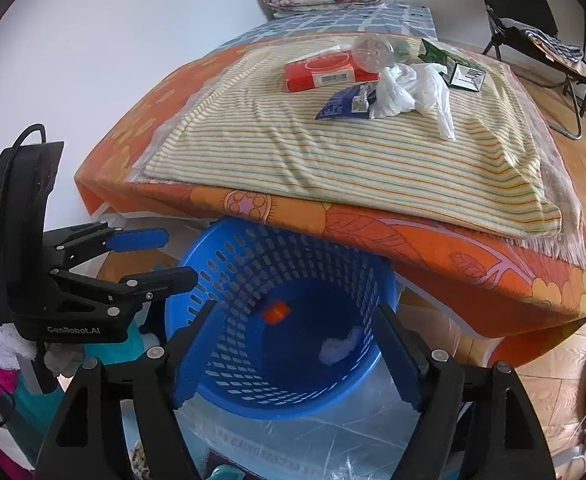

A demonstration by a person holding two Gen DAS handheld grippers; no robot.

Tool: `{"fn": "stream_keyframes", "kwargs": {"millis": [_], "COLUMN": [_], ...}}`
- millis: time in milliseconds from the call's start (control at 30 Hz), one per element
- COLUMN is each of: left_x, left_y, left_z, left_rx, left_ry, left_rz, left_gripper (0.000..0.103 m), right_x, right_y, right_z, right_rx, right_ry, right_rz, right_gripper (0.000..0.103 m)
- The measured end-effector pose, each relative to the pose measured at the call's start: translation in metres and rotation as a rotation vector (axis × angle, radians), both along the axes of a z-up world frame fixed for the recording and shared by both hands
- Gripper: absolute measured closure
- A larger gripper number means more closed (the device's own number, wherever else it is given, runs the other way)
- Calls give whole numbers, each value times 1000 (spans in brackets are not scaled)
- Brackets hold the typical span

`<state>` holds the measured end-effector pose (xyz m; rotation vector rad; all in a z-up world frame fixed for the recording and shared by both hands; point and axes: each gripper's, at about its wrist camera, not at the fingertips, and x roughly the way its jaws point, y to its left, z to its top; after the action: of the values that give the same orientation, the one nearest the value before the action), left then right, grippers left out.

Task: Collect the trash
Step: 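Carry the cap and bag to the blue basket and release both, then grasp the blue snack wrapper with the left tool while the right tool grasps white tissue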

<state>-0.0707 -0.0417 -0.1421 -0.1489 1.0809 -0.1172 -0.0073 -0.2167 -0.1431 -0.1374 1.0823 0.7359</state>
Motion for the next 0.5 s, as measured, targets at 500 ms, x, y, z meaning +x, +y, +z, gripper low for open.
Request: {"fn": "stream_keyframes", "kwargs": {"millis": [500], "left_x": [12], "left_y": [-5], "left_z": [8], "left_rx": [-20], "left_ry": [-10], "left_rz": [3], "left_gripper": [31], "right_x": [11], "right_y": [-5], "right_z": [9], "right_rx": [23], "right_ry": [-10], "right_rz": [-42], "right_gripper": [20]}}
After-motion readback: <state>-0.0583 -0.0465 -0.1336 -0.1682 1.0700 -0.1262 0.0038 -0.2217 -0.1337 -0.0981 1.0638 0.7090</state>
